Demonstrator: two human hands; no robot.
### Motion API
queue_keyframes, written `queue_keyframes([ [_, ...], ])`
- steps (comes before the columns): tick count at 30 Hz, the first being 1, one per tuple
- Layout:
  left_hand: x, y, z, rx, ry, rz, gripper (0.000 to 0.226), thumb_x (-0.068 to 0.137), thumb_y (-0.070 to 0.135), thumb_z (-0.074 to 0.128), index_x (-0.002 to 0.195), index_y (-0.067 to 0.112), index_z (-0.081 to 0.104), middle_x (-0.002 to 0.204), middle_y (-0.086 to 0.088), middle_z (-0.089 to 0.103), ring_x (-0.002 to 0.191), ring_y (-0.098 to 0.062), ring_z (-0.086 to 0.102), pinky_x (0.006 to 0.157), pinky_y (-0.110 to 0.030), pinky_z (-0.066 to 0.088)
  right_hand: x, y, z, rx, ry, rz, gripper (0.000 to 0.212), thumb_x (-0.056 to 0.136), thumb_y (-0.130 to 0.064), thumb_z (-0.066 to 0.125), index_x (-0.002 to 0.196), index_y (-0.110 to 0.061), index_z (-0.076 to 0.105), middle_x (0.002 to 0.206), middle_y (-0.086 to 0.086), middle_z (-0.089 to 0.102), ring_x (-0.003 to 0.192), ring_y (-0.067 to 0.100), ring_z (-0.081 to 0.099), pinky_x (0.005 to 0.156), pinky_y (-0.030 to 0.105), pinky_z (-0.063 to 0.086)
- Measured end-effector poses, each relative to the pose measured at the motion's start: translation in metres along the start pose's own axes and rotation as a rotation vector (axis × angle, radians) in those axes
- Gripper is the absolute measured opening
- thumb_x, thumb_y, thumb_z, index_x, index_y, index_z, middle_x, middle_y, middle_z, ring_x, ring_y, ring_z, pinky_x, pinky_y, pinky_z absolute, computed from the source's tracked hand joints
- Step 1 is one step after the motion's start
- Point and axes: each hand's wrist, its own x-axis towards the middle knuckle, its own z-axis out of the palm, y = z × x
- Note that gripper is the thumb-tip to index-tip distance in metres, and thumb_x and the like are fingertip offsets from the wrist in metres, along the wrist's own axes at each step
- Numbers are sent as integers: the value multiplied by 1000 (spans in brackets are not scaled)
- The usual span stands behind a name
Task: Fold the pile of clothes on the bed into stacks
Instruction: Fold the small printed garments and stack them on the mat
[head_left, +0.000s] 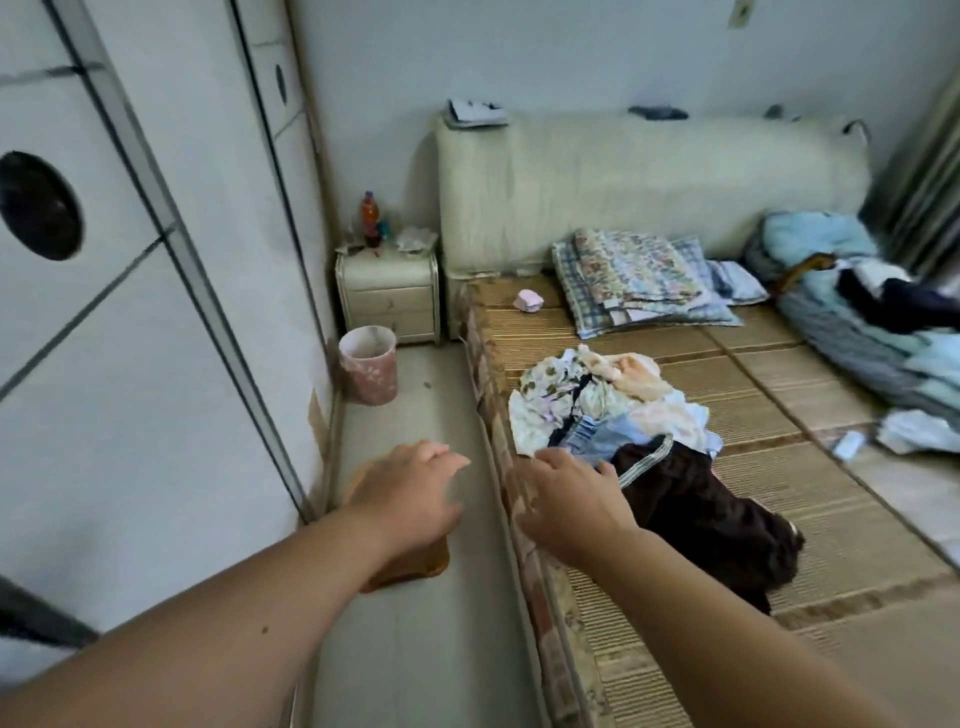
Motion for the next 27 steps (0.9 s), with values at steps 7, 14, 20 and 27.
queue_keyframes([
  [7,139,17,2,36,-9,192,59,85,45,52,142,34,42,150,0,39,134,-22,38,104,-36,37,85,69,-6,17,44,145,48,91,-38,53,138,-30,44,145,-1,42,128,26,47,107,54,25],
  [14,320,79,-37,19,-70,301,57,89,39,51,145,31,38,152,0,36,138,-23,31,109,-37,32,199,194,-61,22,63,300,55,87,-37,60,140,-33,43,149,-2,39,131,22,46,111,54,25],
  [20,352,93,-34,19,-76,341,59,88,40,52,145,34,37,153,3,33,139,-22,29,111,-40,31,209,212,-66,7,98,302,61,87,-44,62,142,-34,40,150,-1,38,130,23,47,110,57,25],
  [27,451,163,-26,55,-124,592,55,87,41,54,140,35,42,150,6,36,136,-20,34,109,-37,32,217,289,-77,29,112,550,59,87,-46,59,141,-34,40,151,-1,36,133,24,42,111,55,23],
])
